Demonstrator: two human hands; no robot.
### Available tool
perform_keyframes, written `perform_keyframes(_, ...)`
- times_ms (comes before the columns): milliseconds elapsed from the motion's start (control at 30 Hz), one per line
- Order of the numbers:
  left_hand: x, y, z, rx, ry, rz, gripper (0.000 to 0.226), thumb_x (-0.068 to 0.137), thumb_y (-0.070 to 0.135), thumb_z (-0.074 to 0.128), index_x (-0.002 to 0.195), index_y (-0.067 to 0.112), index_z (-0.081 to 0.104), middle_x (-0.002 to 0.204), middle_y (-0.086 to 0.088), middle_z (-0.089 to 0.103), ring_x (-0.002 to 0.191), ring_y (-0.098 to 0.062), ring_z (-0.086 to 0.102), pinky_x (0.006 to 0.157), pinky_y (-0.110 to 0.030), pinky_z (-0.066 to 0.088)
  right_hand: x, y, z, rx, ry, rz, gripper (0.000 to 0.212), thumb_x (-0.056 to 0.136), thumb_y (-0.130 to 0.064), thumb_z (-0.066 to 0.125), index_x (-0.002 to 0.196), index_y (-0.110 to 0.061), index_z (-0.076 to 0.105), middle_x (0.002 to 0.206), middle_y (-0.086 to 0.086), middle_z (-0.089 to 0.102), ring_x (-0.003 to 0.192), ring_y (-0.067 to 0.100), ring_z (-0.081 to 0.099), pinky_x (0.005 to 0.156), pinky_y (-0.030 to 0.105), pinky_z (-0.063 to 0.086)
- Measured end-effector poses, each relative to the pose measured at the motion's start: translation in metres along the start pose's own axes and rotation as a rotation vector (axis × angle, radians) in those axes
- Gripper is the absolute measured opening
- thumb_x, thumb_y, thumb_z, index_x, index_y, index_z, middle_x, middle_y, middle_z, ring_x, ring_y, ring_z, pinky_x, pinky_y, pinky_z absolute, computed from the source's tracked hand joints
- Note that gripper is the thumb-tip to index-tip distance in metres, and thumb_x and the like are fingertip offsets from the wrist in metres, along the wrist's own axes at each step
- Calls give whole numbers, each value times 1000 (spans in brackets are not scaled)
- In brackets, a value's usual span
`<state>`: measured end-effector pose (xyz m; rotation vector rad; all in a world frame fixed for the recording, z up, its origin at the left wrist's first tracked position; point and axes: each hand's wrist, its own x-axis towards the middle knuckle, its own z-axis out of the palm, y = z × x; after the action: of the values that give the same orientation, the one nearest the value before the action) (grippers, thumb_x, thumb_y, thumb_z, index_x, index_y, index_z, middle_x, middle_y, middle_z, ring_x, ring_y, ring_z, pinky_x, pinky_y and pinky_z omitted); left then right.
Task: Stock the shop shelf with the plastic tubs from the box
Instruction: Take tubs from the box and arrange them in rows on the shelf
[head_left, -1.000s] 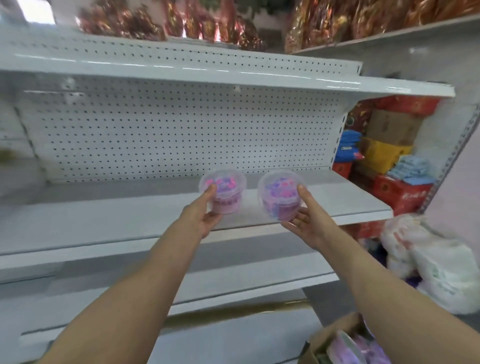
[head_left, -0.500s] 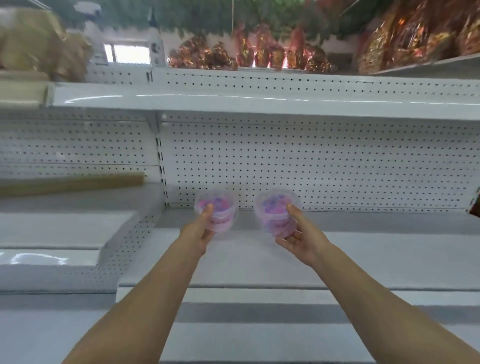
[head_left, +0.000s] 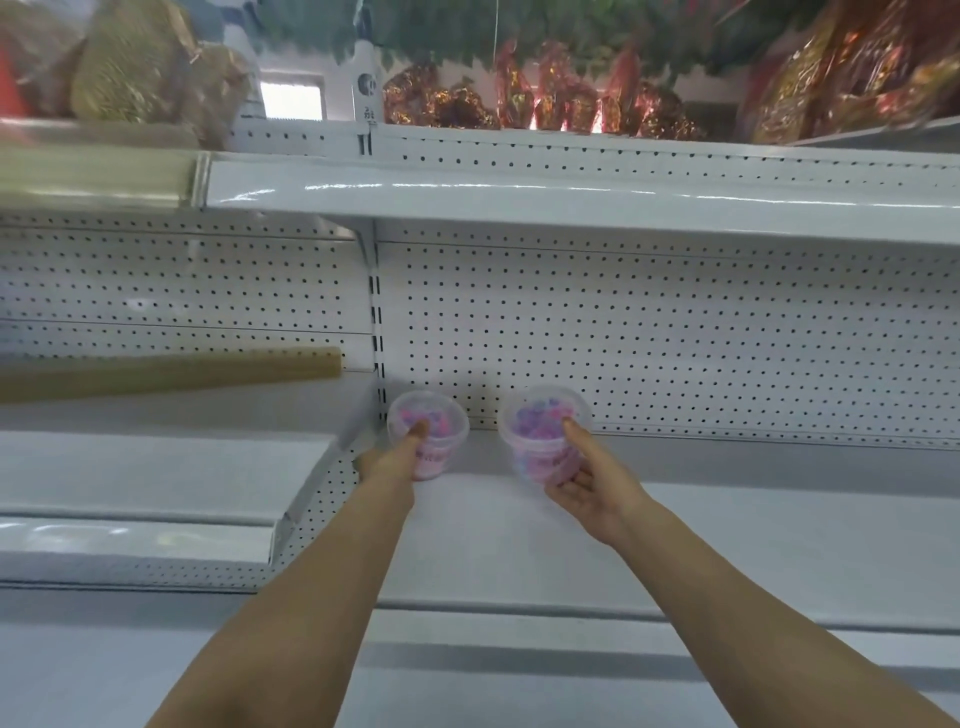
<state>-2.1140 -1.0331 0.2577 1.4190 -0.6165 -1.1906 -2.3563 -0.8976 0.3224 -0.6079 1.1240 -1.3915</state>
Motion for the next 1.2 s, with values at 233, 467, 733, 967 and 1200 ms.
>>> perform_keyframes(233, -43, 22, 4, 182, 33, 65, 96, 57, 59, 84, 127, 4, 48, 115, -10, 61, 104, -34, 61, 79, -36, 47, 6, 6, 1, 35, 25, 2, 34, 83, -38, 74, 101, -12, 64, 110, 12, 66, 98, 25, 66, 99, 41, 51)
perform_keyframes(467, -35, 17, 12, 381, -22, 534, 40, 77, 30, 79, 113, 23, 64, 129, -5, 57, 122, -25, 53, 96, -22, 40, 14, 17, 1, -18, 90, 26, 51, 76, -46, 80, 109, -11, 63, 107, 8, 67, 99, 22, 67, 76, 31, 57)
perform_keyframes(733, -23, 10, 8, 514, -57, 633, 23, 70, 30, 84, 90, 28, 73, 107, 2, 67, 85, -15, 67, 85, -29, 55, 33, 18, 3, -298, 192, 56, 66, 64, -61, 82, 104, -12, 62, 97, 2, 65, 91, 21, 65, 78, 32, 53)
perform_keyframes(967, -23, 10, 4, 518, -56, 688, 30, 69, 30, 85, 95, 22, 74, 100, 2, 66, 89, -19, 66, 85, -35, 55, 36, 12, 20, -586, 296, 6, 80, 64, -75, 72, 103, -7, 63, 93, 8, 67, 70, 23, 60, 57, 29, 46)
perform_keyframes(1200, -17, 7, 2, 389, -117, 647, 25, 64, 22, 88, 84, 27, 72, 96, 5, 71, 86, -19, 70, 84, -41, 57, 28, 10, 20, -1035, 302, -103, 67, 71, -79, 60, 86, -14, 56, 90, 5, 65, 83, 26, 66, 77, 37, 56)
